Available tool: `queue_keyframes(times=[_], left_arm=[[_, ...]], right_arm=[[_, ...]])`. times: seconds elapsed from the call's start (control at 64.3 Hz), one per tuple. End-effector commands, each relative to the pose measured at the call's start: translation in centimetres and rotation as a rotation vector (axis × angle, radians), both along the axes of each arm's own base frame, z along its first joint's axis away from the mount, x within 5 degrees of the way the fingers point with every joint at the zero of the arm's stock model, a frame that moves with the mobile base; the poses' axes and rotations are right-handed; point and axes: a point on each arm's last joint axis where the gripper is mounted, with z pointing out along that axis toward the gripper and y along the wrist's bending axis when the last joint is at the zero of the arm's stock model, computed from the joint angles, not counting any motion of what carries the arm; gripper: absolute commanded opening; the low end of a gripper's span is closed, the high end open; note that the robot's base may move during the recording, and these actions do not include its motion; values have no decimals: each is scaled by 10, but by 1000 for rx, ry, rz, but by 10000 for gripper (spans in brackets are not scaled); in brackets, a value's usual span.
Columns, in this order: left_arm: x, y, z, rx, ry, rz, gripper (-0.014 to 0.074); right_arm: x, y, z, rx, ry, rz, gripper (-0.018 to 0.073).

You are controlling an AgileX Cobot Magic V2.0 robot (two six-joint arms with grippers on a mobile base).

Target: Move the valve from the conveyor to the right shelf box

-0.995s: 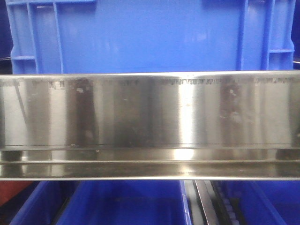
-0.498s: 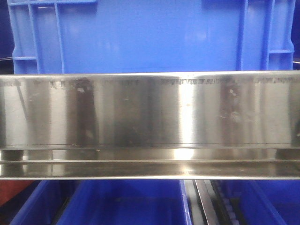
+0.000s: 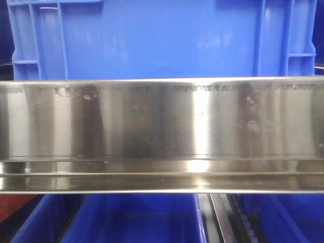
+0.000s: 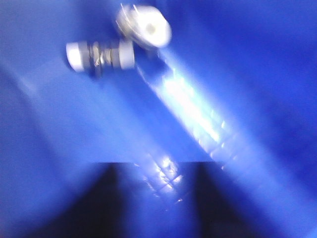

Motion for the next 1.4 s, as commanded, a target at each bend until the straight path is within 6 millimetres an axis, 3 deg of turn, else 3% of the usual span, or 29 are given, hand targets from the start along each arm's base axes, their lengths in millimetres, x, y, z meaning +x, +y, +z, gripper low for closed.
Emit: queue_keyframes(times=[0.0, 0.14, 0.28, 0.466, 0.715, 0.886, 1.119, 1.384], left_arm=[[-19, 15, 23, -22, -75, 37, -111], [-43, 38, 39, -76, -114, 102, -111], [-66, 56, 33, -105, -173, 133, -111], [-111, 73, 1, -217, -299, 140, -111], [-183, 101, -67, -295, -454, 123, -111], [-219, 115, -106, -344, -543, 116, -111], [-246, 125, -153, -372, -603, 111, -111], [-252, 128, -172, -377, -612, 111, -111]], right_arm=[[-19, -11, 16, 12, -52, -7, -167], [-44, -24, 31, 34, -117, -13, -159], [-64, -36, 24, 40, -165, -31, -158], [-94, -52, -20, 52, -193, -53, -158], [-149, -79, -90, 96, -269, -75, -162], [-176, -93, -134, 108, -291, -81, -162], [-194, -101, -187, 110, -294, -87, -162], [-191, -101, -205, 123, -317, -98, -162]])
